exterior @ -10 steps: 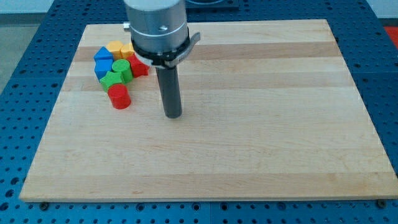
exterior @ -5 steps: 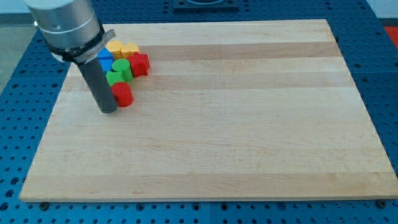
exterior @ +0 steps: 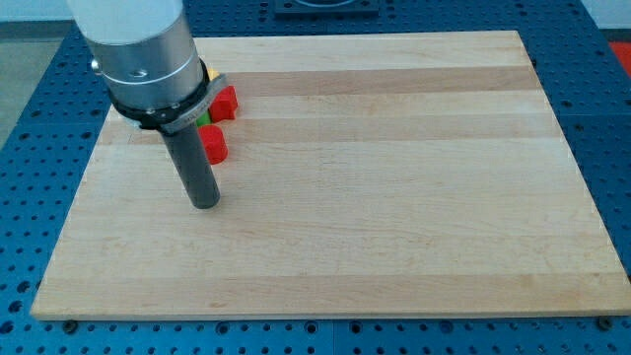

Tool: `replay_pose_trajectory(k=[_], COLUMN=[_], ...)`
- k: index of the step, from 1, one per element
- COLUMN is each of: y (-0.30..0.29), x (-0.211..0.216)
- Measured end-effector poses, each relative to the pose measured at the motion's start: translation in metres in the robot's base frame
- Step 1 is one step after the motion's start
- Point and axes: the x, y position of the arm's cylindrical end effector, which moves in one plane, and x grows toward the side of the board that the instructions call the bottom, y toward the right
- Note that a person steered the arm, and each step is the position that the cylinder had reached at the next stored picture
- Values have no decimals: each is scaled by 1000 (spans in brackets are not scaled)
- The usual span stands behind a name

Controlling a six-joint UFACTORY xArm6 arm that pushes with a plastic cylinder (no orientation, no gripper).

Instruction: Place the red circle below the red star

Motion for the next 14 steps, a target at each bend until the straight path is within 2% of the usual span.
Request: replay_pose_trajectory(k=[5,7,8,9,10,11,13,14], y=[-1,-6,7,47,100,129,136,147], x=[-79,-86,-72,-46,-40,-63,-76,-99])
